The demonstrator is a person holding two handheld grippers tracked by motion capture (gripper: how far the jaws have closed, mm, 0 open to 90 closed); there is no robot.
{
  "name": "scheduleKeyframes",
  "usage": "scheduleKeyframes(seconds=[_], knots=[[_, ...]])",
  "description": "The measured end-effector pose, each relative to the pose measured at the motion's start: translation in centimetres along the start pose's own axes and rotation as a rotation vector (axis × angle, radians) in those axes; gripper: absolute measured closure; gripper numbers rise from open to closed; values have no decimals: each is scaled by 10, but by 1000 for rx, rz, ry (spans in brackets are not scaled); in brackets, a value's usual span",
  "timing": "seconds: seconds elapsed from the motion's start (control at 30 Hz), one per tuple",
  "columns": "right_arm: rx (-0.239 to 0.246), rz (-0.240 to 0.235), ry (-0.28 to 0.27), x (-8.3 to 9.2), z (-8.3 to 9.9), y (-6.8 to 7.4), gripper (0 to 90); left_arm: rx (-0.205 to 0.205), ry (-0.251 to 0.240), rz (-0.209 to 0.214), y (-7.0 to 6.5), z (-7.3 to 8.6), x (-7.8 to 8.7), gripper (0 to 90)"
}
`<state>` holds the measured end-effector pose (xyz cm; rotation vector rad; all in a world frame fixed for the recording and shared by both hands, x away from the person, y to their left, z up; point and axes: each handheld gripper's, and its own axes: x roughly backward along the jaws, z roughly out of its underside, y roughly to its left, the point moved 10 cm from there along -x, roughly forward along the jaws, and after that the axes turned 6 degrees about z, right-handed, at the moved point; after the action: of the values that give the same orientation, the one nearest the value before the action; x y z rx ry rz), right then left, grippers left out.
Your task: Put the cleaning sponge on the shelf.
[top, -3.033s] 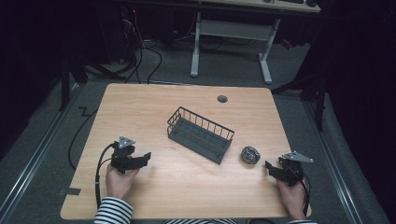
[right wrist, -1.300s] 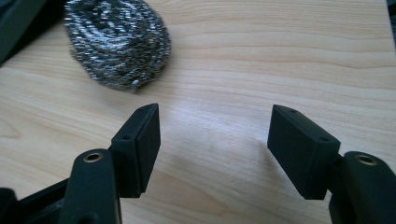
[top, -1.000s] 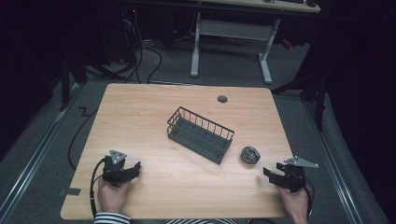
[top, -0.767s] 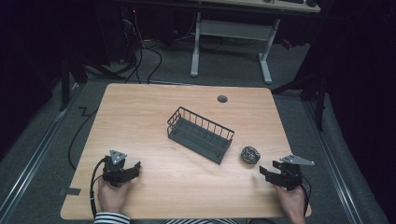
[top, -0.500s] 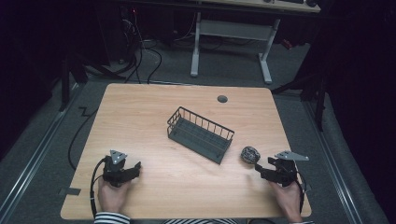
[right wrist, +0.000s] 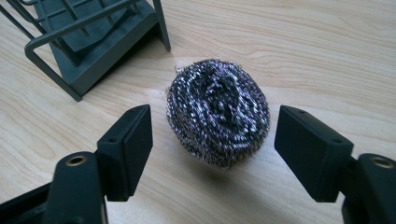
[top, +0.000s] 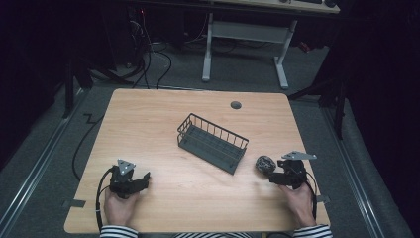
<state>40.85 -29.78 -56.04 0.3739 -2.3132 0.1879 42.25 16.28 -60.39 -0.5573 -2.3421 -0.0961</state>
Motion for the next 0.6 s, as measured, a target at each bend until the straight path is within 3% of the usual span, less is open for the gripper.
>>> scheduleKeyframes(seconds=[0.27,0.6], knots=[[35,4,43,-12,-8,5,264,1,0,1,0,0,0,262],[43,13,90,-25,-7,5,269,2,-1,2,0,0,0,262]])
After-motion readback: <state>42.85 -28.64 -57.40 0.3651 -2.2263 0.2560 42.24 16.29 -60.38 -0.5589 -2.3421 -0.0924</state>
